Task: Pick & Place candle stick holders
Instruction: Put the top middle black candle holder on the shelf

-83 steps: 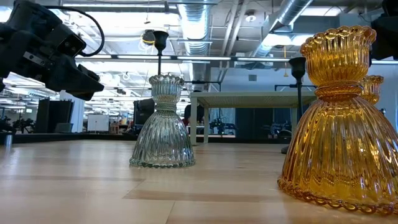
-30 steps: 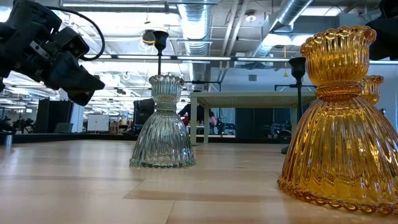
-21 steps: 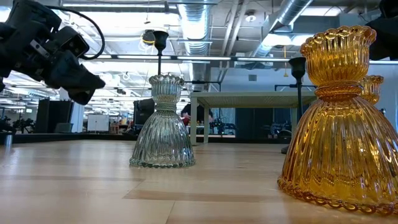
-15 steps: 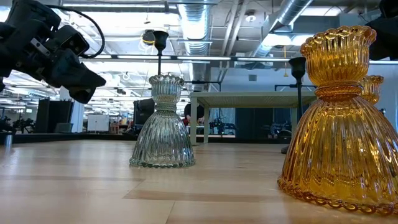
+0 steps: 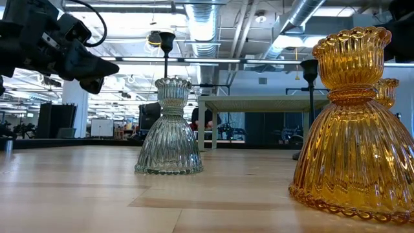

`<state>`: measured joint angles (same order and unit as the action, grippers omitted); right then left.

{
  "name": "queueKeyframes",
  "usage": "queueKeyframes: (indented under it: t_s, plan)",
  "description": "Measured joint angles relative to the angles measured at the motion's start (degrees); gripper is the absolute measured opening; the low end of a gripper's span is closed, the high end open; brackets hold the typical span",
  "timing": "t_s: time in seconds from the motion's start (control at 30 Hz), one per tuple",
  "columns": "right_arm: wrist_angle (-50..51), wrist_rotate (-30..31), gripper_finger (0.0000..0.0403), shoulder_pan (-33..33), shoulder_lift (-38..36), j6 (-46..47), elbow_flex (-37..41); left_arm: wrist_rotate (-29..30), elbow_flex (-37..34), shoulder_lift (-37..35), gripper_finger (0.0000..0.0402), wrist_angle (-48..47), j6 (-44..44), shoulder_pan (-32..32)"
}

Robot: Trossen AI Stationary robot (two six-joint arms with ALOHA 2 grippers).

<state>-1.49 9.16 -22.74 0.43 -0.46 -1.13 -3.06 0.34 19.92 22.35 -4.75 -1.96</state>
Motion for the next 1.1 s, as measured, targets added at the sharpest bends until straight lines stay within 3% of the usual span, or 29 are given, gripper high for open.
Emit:
queueKeyframes:
  t_s: [0.67,0.93,1.1]
  plan:
    - [-1.1,0.0,0.0000,0.0,0.0,-0.1,0.0,0.1,0.0,0.0,0.0008,0.7,0.0,0.0]
    - [-6.1,0.1,0.0000,0.0,0.0,0.0,0.0,0.1,0.0,0.0,0.0008,0.7,0.0,0.0]
    - [-6.8,3.5,0.0000,0.0,0.0,0.0,0.0,2.5,0.0,0.5,0.0008,0.8,0.0,0.0]
